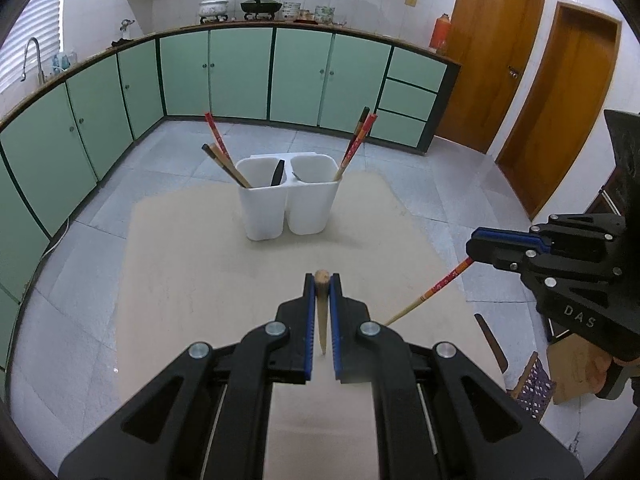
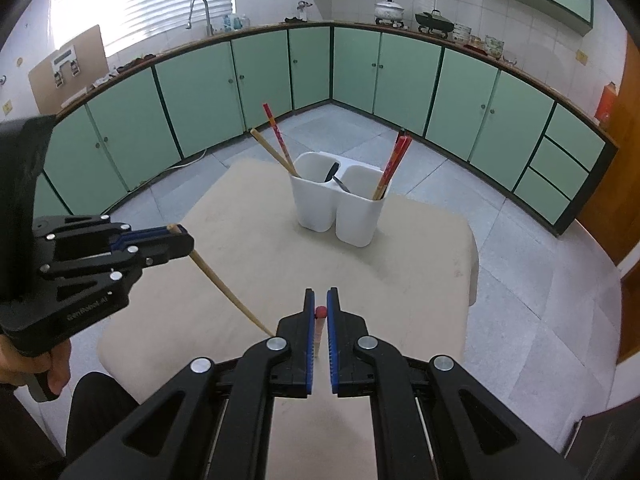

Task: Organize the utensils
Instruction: 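Lift and carry both chopsticks toward the white holder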

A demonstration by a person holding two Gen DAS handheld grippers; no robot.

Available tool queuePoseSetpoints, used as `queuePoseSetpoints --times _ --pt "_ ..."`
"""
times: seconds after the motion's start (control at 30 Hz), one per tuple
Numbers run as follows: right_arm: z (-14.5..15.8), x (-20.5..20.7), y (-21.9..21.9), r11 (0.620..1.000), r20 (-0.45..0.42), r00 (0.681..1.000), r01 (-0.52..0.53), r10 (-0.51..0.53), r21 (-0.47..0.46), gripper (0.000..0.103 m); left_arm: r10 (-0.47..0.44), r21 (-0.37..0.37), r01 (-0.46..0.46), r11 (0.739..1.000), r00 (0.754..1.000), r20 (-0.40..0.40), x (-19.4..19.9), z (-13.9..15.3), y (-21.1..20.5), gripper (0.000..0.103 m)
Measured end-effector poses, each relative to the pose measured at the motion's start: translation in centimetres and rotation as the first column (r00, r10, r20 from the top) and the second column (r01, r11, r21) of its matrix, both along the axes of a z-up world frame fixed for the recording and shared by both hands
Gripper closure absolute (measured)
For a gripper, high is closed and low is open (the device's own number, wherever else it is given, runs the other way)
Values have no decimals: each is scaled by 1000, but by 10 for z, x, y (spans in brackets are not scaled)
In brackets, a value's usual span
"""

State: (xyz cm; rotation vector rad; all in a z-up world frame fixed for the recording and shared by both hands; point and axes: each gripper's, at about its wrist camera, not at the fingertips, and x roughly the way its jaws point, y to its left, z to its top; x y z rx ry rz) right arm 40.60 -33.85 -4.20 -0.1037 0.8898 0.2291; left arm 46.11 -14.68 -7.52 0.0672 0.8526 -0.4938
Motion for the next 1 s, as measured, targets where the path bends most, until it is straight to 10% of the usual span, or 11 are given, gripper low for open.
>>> queuePoseSetpoints --times 1.0 --pt "105 39 10 999 65 998 -12 14 -30 97 69 -21 -67 998 991 118 43 113 11 97"
